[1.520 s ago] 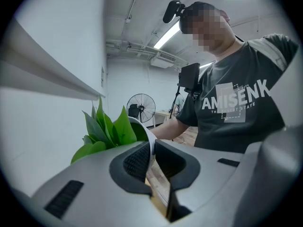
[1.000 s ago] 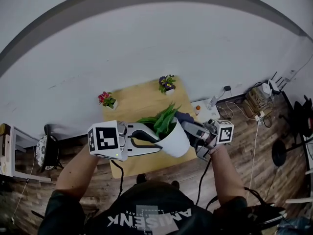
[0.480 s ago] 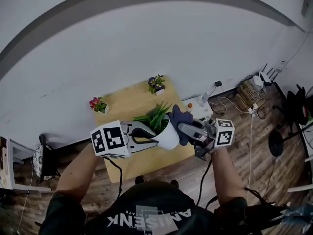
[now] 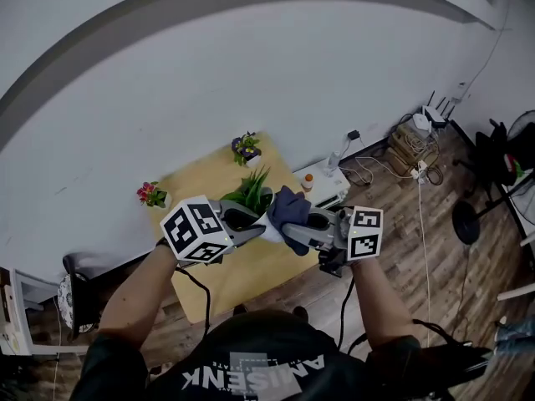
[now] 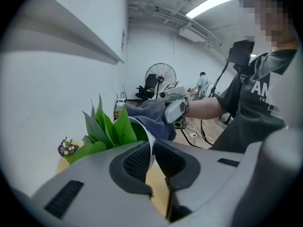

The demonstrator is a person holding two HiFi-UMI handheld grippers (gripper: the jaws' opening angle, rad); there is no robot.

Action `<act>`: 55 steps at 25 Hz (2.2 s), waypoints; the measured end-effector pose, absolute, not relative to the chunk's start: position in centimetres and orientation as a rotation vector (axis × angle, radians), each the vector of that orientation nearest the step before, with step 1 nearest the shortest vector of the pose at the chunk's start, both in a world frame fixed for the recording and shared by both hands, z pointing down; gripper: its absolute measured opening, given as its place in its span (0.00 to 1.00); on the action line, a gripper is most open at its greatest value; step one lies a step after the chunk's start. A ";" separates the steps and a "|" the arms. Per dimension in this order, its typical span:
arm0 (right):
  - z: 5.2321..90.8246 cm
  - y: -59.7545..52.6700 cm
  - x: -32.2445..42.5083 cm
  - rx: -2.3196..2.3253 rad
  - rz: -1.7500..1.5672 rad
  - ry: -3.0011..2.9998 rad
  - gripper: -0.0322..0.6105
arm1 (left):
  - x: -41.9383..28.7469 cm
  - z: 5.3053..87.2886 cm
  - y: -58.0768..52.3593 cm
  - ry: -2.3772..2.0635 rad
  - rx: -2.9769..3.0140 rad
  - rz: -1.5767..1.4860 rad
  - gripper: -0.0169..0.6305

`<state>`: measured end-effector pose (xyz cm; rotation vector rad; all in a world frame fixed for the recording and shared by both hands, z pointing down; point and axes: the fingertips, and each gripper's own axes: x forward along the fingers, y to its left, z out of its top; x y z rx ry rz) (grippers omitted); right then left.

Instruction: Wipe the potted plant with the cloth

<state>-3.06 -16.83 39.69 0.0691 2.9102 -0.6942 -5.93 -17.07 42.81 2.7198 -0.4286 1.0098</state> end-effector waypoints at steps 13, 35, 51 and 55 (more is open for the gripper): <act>43.5 -16.7 -4.4 -0.126 -0.541 3.114 0.12 | -4.9 43.6 -21.8 -0.585 2.503 1.012 0.07; 42.5 -15.3 -7.2 -0.108 -0.563 3.158 0.12 | -11.8 47.7 -23.0 -0.850 2.380 1.197 0.07; 37.0 -19.6 -1.2 -0.593 -0.446 2.986 0.12 | -14.6 59.6 -22.0 -0.949 2.352 1.615 0.07; 36.5 -19.3 -0.4 -0.658 -0.423 2.969 0.12 | -14.3 61.6 -22.4 -0.954 2.373 1.671 0.07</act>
